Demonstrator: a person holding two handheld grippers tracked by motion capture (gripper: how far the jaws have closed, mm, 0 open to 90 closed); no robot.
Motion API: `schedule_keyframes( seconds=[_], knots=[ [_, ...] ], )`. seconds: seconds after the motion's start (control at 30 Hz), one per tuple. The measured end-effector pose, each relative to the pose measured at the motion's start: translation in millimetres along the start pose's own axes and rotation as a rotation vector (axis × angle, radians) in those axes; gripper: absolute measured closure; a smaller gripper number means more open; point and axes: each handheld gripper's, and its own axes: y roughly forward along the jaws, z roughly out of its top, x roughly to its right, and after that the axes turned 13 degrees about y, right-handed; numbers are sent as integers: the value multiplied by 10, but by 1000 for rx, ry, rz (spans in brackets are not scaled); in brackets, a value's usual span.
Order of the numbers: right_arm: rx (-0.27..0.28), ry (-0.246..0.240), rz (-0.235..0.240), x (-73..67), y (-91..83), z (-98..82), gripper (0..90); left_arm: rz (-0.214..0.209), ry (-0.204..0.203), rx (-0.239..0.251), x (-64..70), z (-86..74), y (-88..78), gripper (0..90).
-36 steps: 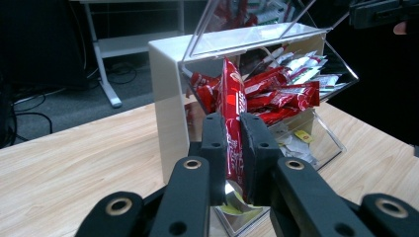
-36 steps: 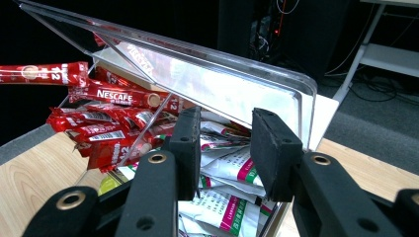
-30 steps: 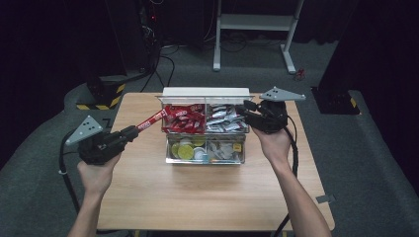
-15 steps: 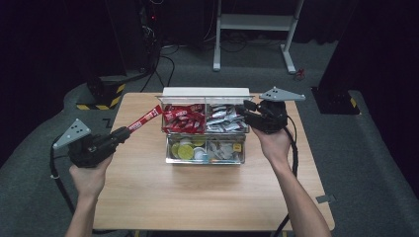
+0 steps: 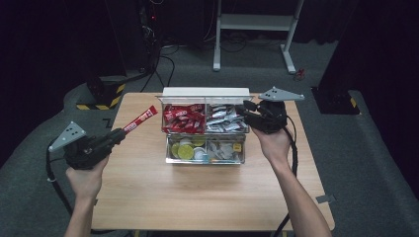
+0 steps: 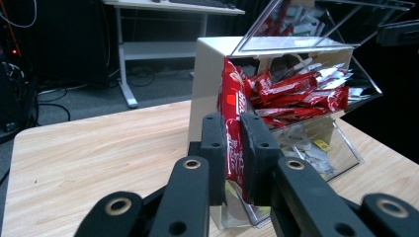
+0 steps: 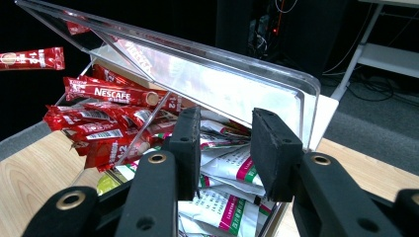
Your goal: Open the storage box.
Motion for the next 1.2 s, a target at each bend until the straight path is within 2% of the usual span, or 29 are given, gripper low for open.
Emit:
schedule_keyframes(
  seconds=[0.17,0.57,0.77,1.2],
  knots=[
    [-1,1,0,0,0,0,645,11,-14,-7,-20,-50,11,815],
    [-3,-2,-1,-2,2,1,645,48,-8,-37,-9,-146,75,813],
    [-3,-5,-4,-5,1,-1,645,53,-25,-52,-25,-229,134,812],
    [-2,-5,-8,-11,6,-6,643,62,-37,-88,-18,-389,268,812]
  ],
)
